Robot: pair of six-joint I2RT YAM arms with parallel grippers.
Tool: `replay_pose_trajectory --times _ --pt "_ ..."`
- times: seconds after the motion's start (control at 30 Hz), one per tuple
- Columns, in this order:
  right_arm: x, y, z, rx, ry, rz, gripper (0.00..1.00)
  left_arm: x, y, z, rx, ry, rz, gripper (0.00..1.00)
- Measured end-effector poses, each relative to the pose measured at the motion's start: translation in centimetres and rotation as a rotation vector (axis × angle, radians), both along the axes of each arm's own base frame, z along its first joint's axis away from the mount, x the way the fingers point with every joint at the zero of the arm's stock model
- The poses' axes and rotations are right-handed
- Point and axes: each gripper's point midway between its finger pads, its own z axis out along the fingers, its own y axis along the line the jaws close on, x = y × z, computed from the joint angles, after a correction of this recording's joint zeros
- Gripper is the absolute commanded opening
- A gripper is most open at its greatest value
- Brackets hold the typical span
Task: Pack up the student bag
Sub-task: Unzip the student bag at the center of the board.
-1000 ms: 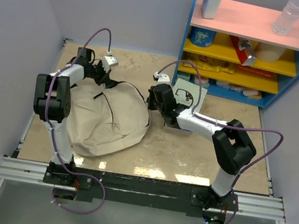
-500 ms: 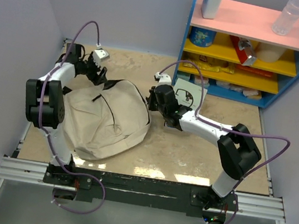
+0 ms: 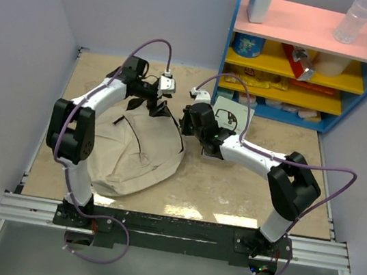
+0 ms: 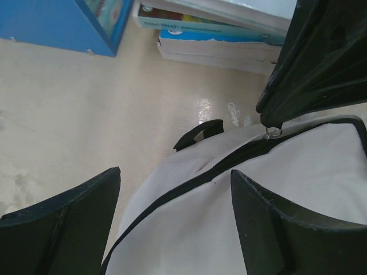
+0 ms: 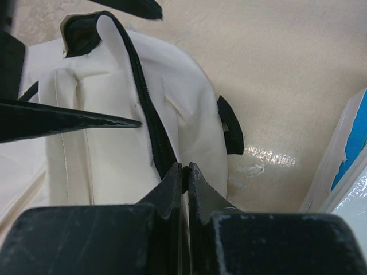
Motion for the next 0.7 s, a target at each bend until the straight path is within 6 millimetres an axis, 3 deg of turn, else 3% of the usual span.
replay_pose_trajectory --times 0.17,0.33,0.43,0.47,0.53,0.57,0.7 --pt "-0.1 -0.1 0.4 0.006 0.0 -0.003 0.0 0.5 -0.6 -2.9 0.057 0.048 -0.057 0.81" --pt "0.1 0.2 1.2 0.02 -0.011 -0.002 0.0 0.6 0.2 -3.2 0.111 0.029 -0.087 0.75" --pt "0.2 0.4 1.7 0.027 -0.018 0.0 0.0 0.8 0.2 -3.0 0.124 0.019 -0.098 0.56" --pt "0.2 0.5 1.8 0.029 -0.019 0.002 0.0 1.0 0.2 -3.0 0.127 0.018 -0.102 0.42" --pt "0.2 0.6 1.8 0.028 -0.02 0.002 0.0 1.2 0.2 -3.1 0.13 0.025 -0.107 0.22" --pt "0.2 0.6 1.8 0.028 -0.02 0.002 0.0 1.2 0.2 -3.3 0.132 0.031 -0.108 0.0" --pt "0.2 0.5 1.8 0.026 -0.02 0.0 0.0 1.3 0.2 -4.2 0.139 0.058 -0.099 0.0"
